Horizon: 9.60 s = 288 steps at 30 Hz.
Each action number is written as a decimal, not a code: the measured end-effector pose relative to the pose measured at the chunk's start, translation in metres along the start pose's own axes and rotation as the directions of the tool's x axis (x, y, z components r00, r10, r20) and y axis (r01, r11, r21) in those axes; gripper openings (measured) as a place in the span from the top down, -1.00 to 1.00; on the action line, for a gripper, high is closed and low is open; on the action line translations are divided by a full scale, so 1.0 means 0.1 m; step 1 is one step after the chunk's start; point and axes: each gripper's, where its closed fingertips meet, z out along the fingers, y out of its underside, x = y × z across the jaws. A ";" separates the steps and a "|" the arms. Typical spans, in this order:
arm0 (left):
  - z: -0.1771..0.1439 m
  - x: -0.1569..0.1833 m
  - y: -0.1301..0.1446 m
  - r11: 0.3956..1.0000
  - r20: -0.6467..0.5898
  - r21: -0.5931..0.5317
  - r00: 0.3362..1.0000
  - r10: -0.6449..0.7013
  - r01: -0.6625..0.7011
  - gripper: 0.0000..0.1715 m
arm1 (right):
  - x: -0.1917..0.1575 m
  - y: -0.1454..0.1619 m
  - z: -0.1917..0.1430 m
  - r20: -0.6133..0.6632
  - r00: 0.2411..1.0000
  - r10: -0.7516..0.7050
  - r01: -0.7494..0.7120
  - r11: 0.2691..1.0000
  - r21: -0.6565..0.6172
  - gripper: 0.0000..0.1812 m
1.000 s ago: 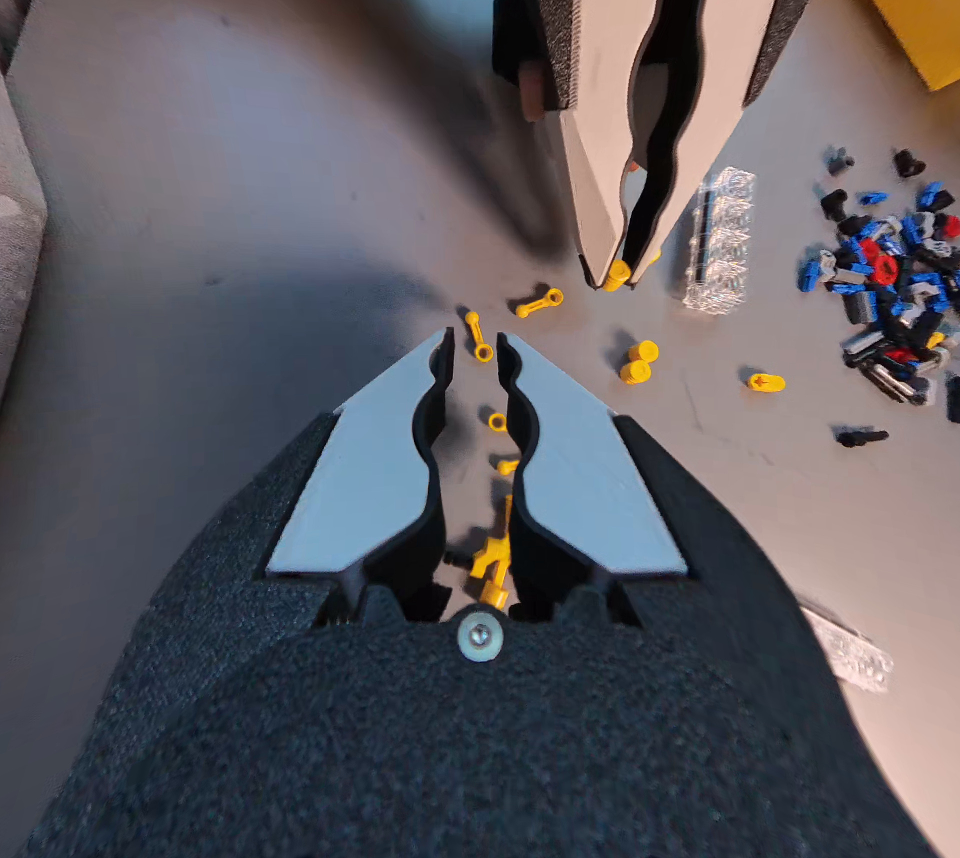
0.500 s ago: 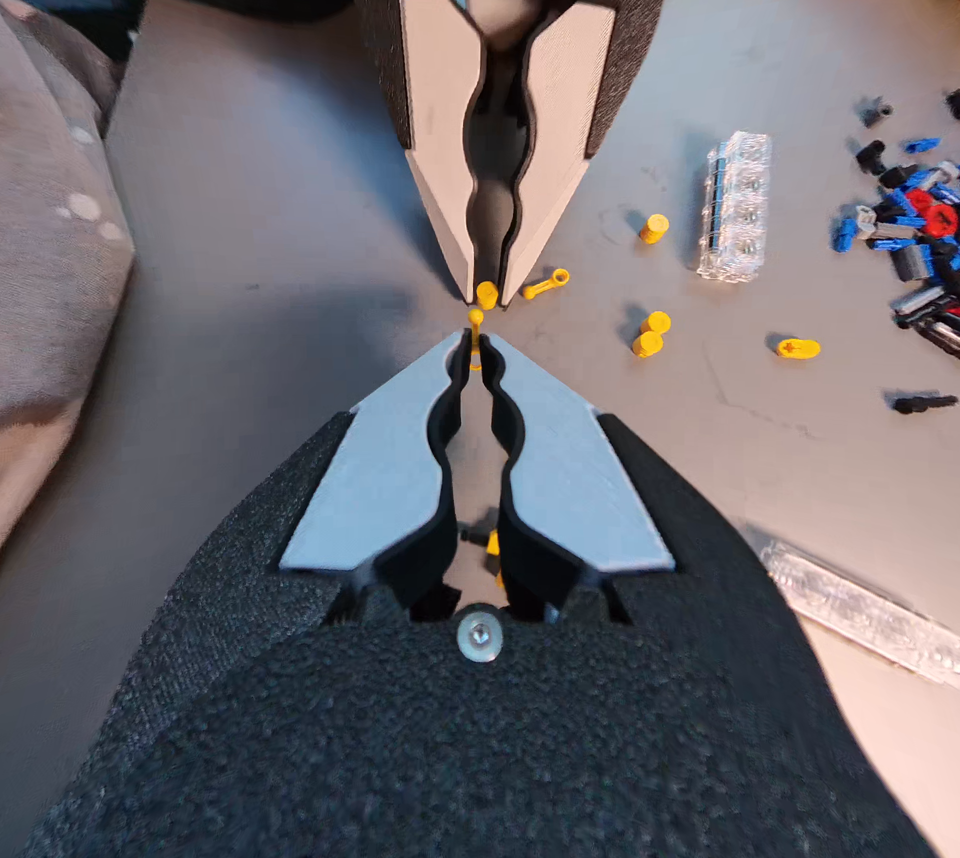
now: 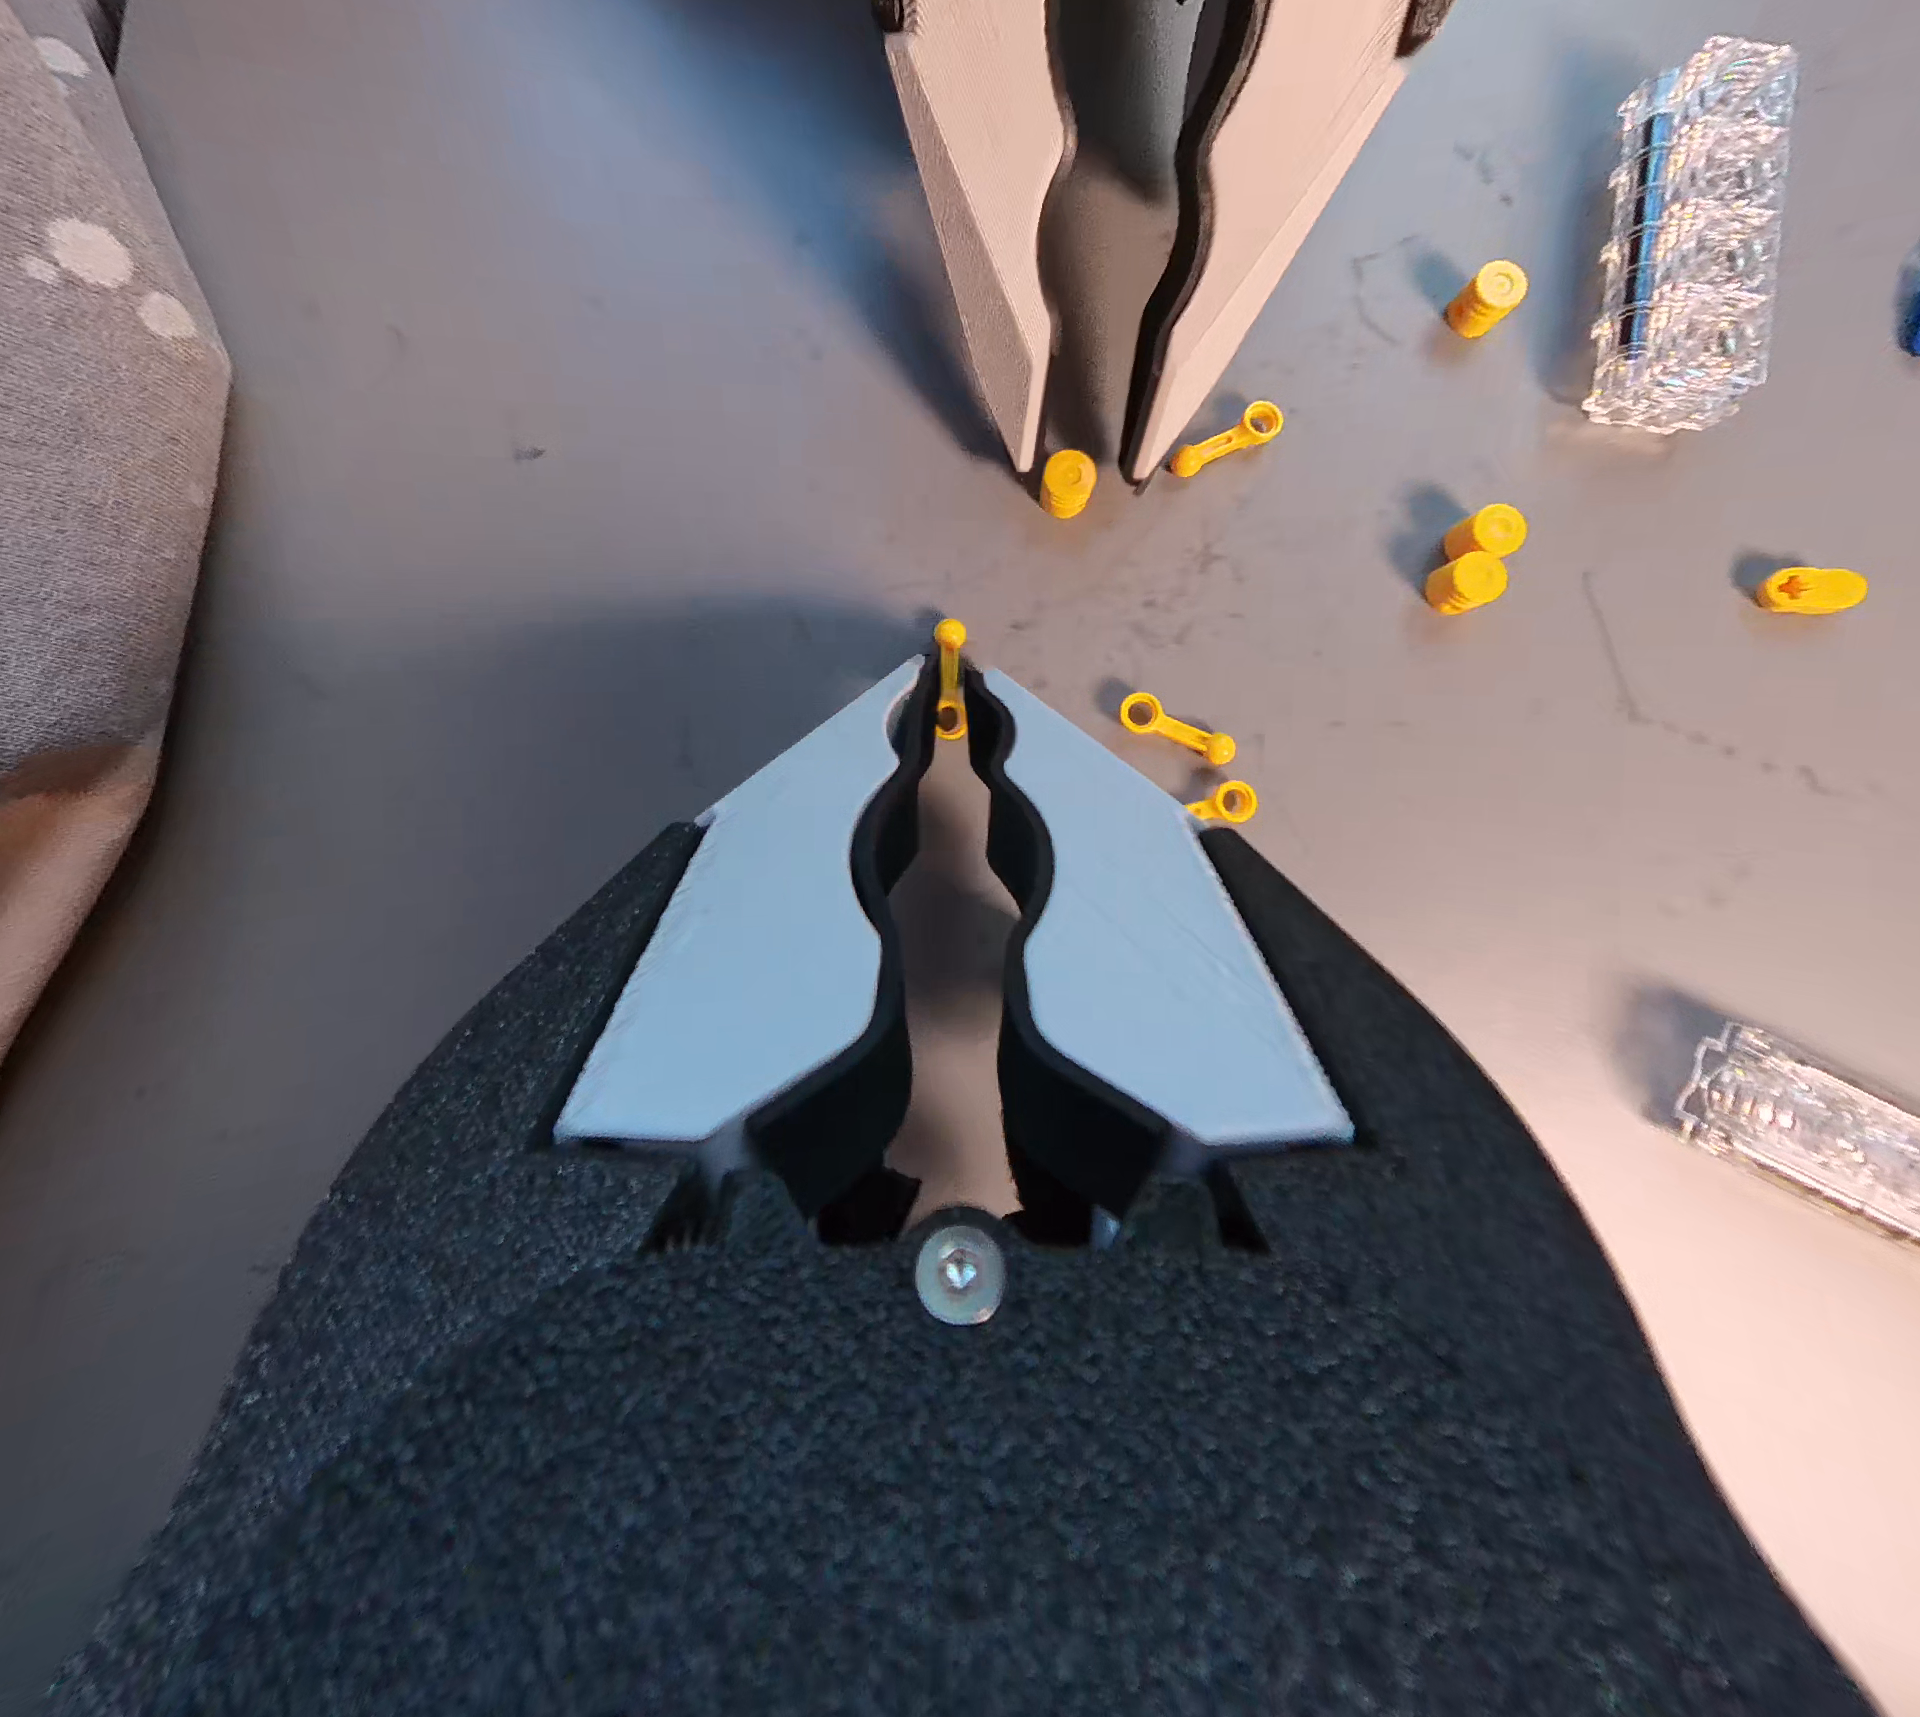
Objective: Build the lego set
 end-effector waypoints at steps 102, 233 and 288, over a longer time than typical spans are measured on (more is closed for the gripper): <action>-0.68 0.19 -1.04 0.789 -0.204 0.582 0.975 -0.092 0.196 0.94 | 0.09 -0.88 -0.96 0.008 1.000 0.012 -0.014 0.672 0.741 0.95; -0.67 -0.04 -1.17 0.572 -0.437 0.629 0.848 -0.301 0.527 0.95 | 0.30 -0.85 -1.01 -0.259 0.965 0.038 0.160 0.698 0.698 0.94; -0.30 0.06 -0.59 0.948 -0.067 0.289 0.990 -0.122 0.137 0.91 | 0.59 -0.54 -1.15 -0.212 0.968 0.131 0.049 0.734 0.678 0.96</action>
